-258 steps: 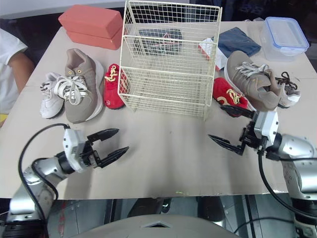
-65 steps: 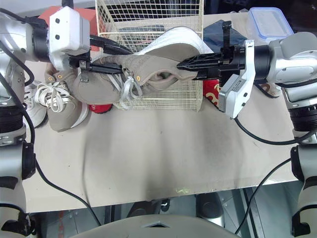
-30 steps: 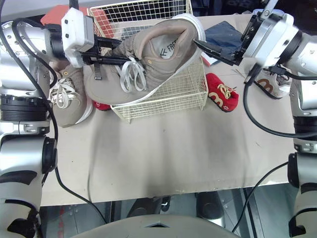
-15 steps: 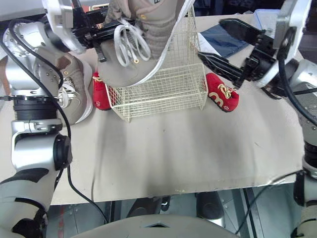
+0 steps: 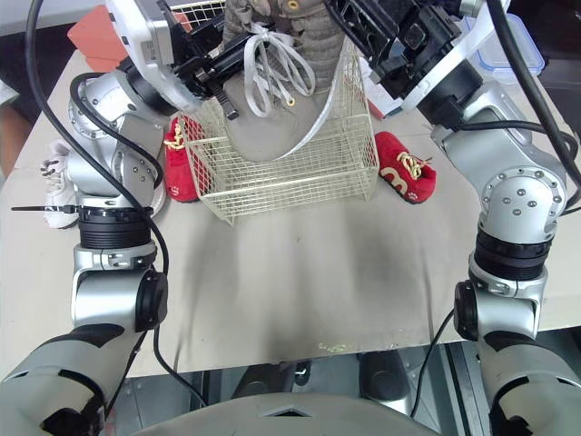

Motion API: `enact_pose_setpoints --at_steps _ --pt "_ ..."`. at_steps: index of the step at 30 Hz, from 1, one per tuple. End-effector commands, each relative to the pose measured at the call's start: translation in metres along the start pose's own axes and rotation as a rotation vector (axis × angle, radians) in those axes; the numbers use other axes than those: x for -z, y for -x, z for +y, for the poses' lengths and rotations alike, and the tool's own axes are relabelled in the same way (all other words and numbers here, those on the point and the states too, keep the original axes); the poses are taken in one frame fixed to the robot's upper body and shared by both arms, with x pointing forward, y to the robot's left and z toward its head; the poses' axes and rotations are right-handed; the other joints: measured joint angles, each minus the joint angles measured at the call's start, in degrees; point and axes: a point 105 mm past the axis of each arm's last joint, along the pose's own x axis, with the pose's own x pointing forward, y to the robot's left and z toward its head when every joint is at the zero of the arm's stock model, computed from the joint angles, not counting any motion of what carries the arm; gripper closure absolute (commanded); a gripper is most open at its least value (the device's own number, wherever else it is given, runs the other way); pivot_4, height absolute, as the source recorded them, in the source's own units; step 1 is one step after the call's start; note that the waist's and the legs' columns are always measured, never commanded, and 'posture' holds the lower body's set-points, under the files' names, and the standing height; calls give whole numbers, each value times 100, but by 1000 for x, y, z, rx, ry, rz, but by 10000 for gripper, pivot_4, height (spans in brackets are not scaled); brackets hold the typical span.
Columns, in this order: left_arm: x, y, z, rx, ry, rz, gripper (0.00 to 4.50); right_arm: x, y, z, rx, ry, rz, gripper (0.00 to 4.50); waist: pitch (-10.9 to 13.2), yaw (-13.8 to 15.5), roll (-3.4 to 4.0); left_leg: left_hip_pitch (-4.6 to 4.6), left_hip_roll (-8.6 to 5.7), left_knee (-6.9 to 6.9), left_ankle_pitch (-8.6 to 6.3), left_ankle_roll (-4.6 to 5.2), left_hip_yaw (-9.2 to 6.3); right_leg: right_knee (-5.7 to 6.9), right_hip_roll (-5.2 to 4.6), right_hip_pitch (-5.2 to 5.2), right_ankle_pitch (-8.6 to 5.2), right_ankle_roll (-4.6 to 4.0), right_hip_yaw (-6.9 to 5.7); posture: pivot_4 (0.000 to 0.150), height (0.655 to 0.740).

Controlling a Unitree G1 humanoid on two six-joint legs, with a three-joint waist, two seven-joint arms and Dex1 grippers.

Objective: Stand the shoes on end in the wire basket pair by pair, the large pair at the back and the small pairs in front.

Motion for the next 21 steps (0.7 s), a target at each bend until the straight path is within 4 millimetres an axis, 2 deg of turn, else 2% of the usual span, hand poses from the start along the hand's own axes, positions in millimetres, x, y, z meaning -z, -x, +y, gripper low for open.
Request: enact_pose_setpoints --at_steps 1,4,7,8,9,11,12,13,15,16,18,21 --pt "-19 -6 -16 82 -46 -43 39916 -12 -2 8 -29 41 -36 21257 0 -18 0 0 0 -1 0 0 0 0 0 -1 0 0 0 1500 7400" --pt "-18 -4 -14 74 -43 -31 39916 -11 -2 9 -28 52 -30 33477 0 -16 1 1 0 -3 0 0 0 0 0 -2 0 0 -3 1500 7400" --pt "-20 -1 -10 61 -18 -29 39916 -11 -3 10 -30 65 -32 42803 0 -10 1 0 0 -3 0 0 0 0 -1 -2 0 0 -4 1500 7400" --pt "-21 -1 -8 51 -20 -26 39916 -12 -3 11 -30 66 -36 44816 -1 -10 1 0 0 -3 0 0 0 0 -1 -2 0 0 -4 1500 7400" --pt "-21 2 -6 50 -10 -22 39916 -13 -4 12 -37 70 -43 44816 -1 -10 1 0 -1 -3 0 0 0 0 -1 -1 0 0 -4 1500 7400" --pt "-25 7 0 30 16 -28 29587 -19 -9 13 -48 79 -65 45000 0 -19 1 0 -1 -3 0 0 0 0 -1 -2 0 0 -5 1500 7400" --pt "-27 10 1 34 31 -26 26813 -23 -11 13 -54 81 -80 45000 0 -31 1 0 0 -4 0 0 0 0 -1 -2 0 0 -4 1500 7400" --pt "-28 13 3 30 31 -21 20321 -27 -14 14 -63 80 -102 45000 0 -47 1 0 -1 -5 0 0 0 0 -1 -3 0 0 -3 1500 7400" --pt "-30 20 9 -4 27 -18 13570 -36 -17 15 -76 87 -145 45000 0 -67 1 0 0 -5 0 0 0 0 -1 -3 0 0 -5 1500 7400" --pt "-32 26 15 -32 24 -14 7708 -42 -22 16 -82 100 -172 45000 -1 -77 1 0 0 -6 0 0 -1 0 -2 -3 0 0 -6 1500 7400" --pt "-35 38 20 -57 45 -3 250 -53 -31 18 -91 131 -218 45000 -1 -130 2 1 -1 -5 0 0 0 1 -2 -3 0 0 -5 1500 7400" --pt "-40 59 19 -52 101 28 250 -70 -43 20 -121 173 -292 45000 -1 -192 3 3 0 -10 0 0 3 6 -3 -13 0 0 -5 1500 7400"
